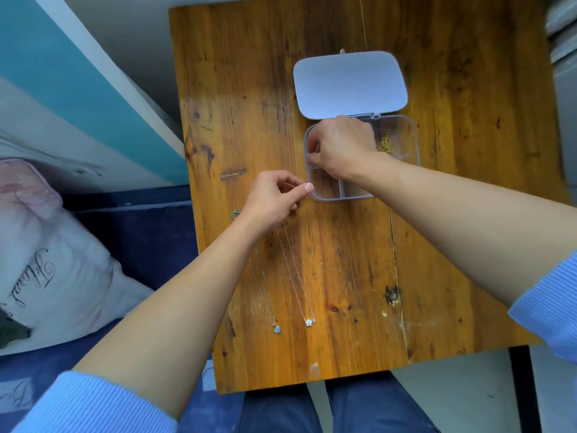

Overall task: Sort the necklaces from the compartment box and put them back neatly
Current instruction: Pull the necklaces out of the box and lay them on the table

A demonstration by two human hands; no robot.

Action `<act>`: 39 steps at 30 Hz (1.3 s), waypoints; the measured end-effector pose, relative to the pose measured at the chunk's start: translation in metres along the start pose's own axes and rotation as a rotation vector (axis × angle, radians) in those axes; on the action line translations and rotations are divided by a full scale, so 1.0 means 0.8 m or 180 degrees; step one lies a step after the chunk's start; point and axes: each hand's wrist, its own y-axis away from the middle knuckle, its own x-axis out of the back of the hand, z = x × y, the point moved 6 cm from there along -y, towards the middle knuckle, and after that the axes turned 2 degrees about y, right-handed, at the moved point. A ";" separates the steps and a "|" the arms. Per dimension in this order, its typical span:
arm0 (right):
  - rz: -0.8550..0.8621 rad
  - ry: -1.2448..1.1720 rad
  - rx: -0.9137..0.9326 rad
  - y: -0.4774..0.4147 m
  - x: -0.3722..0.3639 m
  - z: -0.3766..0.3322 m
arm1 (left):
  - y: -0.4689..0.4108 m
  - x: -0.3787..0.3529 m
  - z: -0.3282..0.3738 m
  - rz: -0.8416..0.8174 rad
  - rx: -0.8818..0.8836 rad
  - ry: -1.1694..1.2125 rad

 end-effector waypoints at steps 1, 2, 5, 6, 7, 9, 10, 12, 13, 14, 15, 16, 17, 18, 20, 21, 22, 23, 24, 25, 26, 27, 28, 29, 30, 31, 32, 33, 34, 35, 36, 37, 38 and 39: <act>-0.0004 0.0004 -0.0018 0.000 0.000 0.000 | 0.000 -0.001 0.000 -0.0004 -0.0001 0.0009; 0.0009 0.0000 -0.0046 0.000 0.000 0.001 | -0.001 -0.001 0.000 -0.0007 0.0002 0.0020; 0.0065 -0.0043 -0.0095 0.000 0.000 0.002 | -0.002 -0.002 0.000 -0.0018 0.0020 0.0012; 0.0069 -0.0069 -0.0097 0.000 -0.001 0.002 | -0.002 -0.002 0.000 -0.0023 0.0022 0.0012; 0.0064 -0.0088 -0.0088 0.001 -0.001 0.001 | -0.003 -0.002 -0.001 -0.0029 0.0019 0.0012; 0.0028 -0.0081 -0.0055 0.001 -0.001 0.000 | -0.003 -0.002 -0.001 -0.0044 0.0010 -0.0024; 0.0007 -0.0063 -0.0048 0.002 0.000 -0.001 | -0.004 -0.001 -0.001 -0.0048 0.0004 -0.0038; -0.0031 -0.0024 -0.0067 0.002 0.001 -0.002 | -0.004 -0.002 -0.001 -0.0052 -0.0005 -0.0022; -0.0041 -0.0010 -0.0082 0.002 0.001 -0.003 | -0.004 -0.002 -0.002 -0.0052 -0.0004 -0.0008; -0.0045 -0.0003 -0.0100 0.003 0.002 -0.004 | -0.004 -0.003 -0.002 -0.0051 0.0001 0.0001; -0.0038 -0.0001 -0.0119 0.003 0.003 -0.005 | -0.004 -0.003 -0.002 -0.0051 0.0004 0.0005; -0.0030 0.0001 -0.0145 0.004 0.004 -0.005 | -0.004 -0.003 -0.002 -0.0053 0.0005 0.0005; -0.0020 -0.0009 -0.0179 0.004 0.005 -0.004 | -0.003 -0.004 -0.001 -0.0055 0.0007 0.0005; -0.0026 -0.0033 -0.0222 0.005 0.004 -0.003 | -0.003 -0.004 -0.001 -0.0060 0.0005 0.0004; -0.0055 -0.0144 -0.0306 0.006 0.003 0.001 | -0.002 -0.005 0.001 -0.0067 -0.0009 -0.0002; -0.0057 -0.0257 -0.0336 0.006 0.002 0.003 | -0.001 -0.005 0.002 -0.0069 -0.0013 0.0000; -0.0034 -0.0404 -0.0372 0.007 0.002 0.007 | -0.001 -0.005 0.003 -0.0067 -0.0012 0.0007; 0.0015 -0.0566 -0.0415 0.010 0.004 0.010 | 0.000 -0.005 0.004 -0.0063 -0.0009 0.0014; 0.0067 -0.0741 -0.0471 0.013 0.007 0.015 | 0.001 -0.005 0.005 -0.0060 -0.0008 0.0019; 0.0100 -0.0948 -0.0539 0.018 0.011 0.020 | 0.001 -0.005 0.005 -0.0058 -0.0010 0.0018; 0.0101 -0.1219 -0.0627 0.023 0.013 0.026 | 0.002 -0.004 0.006 -0.0054 -0.0015 0.0013; 0.0069 -0.1572 -0.0757 0.029 0.014 0.034 | 0.002 -0.004 0.007 -0.0048 -0.0022 0.0000; 0.0010 -0.1967 -0.0920 0.037 0.014 0.040 | 0.003 -0.004 0.009 -0.0042 -0.0038 -0.0024; -0.0059 -0.2332 -0.1073 0.045 0.012 0.047 | 0.003 -0.003 0.010 -0.0029 -0.0056 -0.0065; -0.0110 -0.2613 -0.1177 0.053 0.010 0.052 | 0.004 -0.003 0.011 -0.0009 -0.0074 -0.0108; -0.0128 -0.2780 -0.1235 0.060 0.007 0.056 | 0.003 -0.002 0.011 0.0022 -0.0085 -0.0144; -0.0119 -0.2863 -0.1267 0.067 0.004 0.060 | 0.003 -0.001 0.011 0.0056 -0.0093 -0.0167; -0.0080 -0.2912 -0.1294 0.073 0.001 0.065 | 0.003 0.000 0.012 0.0101 -0.0103 -0.0185; -0.0022 -0.2954 -0.1321 0.079 -0.003 0.070 | 0.003 0.002 0.014 0.0162 -0.0121 -0.0220; 0.0045 -0.2970 -0.1348 0.085 -0.006 0.075 | 0.003 0.003 0.016 0.0240 -0.0162 -0.0282; 0.0109 -0.2940 -0.1364 0.091 -0.008 0.080 | 0.004 0.005 0.020 0.0336 -0.0233 -0.0382; 0.0155 -0.2898 -0.1367 0.097 -0.010 0.084 | 0.005 0.007 0.027 0.0458 -0.0341 -0.0523; 0.0178 -0.2898 -0.1367 0.103 -0.010 0.088 | 0.007 0.009 0.035 0.0606 -0.0484 -0.0696; 0.0185 -0.2932 -0.1365 0.110 -0.010 0.091 | 0.009 0.010 0.045 0.0757 -0.0655 -0.0876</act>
